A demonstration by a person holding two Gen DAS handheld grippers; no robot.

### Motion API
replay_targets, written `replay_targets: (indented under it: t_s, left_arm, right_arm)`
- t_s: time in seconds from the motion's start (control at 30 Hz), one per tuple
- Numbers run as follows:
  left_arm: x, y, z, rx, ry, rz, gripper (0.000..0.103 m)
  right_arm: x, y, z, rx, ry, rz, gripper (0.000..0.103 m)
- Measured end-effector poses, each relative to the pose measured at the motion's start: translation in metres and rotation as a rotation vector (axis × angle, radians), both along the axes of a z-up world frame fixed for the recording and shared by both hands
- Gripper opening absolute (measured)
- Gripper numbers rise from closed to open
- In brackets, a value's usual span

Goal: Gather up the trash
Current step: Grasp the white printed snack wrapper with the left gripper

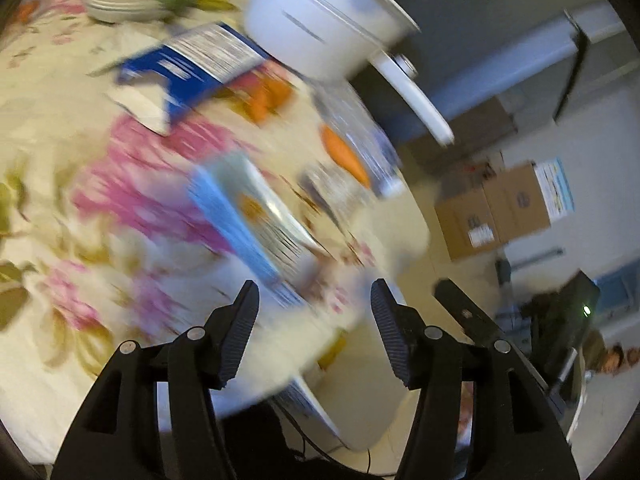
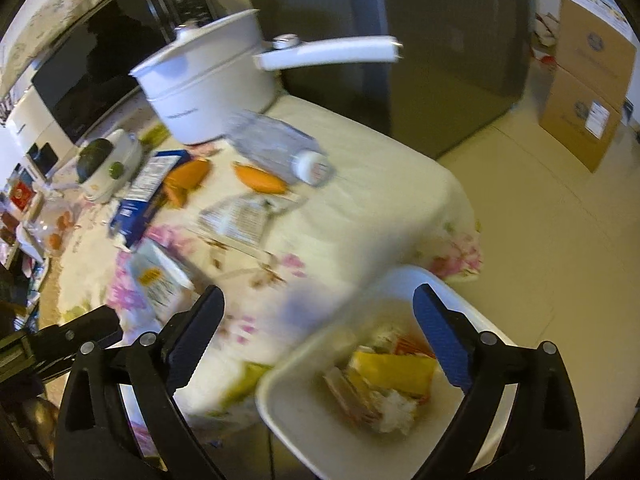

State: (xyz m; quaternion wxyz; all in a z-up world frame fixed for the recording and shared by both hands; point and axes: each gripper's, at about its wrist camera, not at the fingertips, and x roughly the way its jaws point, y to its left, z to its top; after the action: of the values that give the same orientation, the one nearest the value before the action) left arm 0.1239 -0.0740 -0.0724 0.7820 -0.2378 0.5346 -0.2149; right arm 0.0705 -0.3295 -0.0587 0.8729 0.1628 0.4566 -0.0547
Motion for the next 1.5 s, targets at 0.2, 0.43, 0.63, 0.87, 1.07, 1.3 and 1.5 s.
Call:
replay_targets:
  t_s: [0.2,0.43,0.63,0.87,1.07,1.3,1.5]
  left_arm:
    - [0.038,0.066,0.003,0.017,-0.026,0.183,0.058]
    - [0.092,0.128,0.007,0.046,-0.049,0.353,0.058]
    - [0.133,0.147,-0.002,0.065,-0.040,0.408,0.058]
    - [0.165,0.142,-0.018,0.138,-0.006,0.413,0.058]
    - [0.185,0.134,-0.029,0.184,0.014,0.416,0.058]
    - [0.200,0.127,-0.042,0.238,0.032,0.428,0.057]
    - [0.205,0.122,-0.046,0.256,0.001,0.373,0.032]
  right_arm:
    - [0.032,0.043,0.013,0.049,-0.034,0.037,0.092]
    - [0.053,0.084,0.005,0.129,-0.037,0.015,0.093]
    - [0.050,0.098,-0.007,0.066,-0.043,-0.015,0.093]
    - [0.053,0.109,-0.013,0.031,-0.040,0.022,0.093]
    - [0.057,0.108,-0.020,0.040,-0.020,0.024,0.093]
    - [0.059,0.106,-0.023,0.046,-0.007,0.024,0.093]
    - [0.059,0.107,-0.025,0.045,0.002,0.031,0.093]
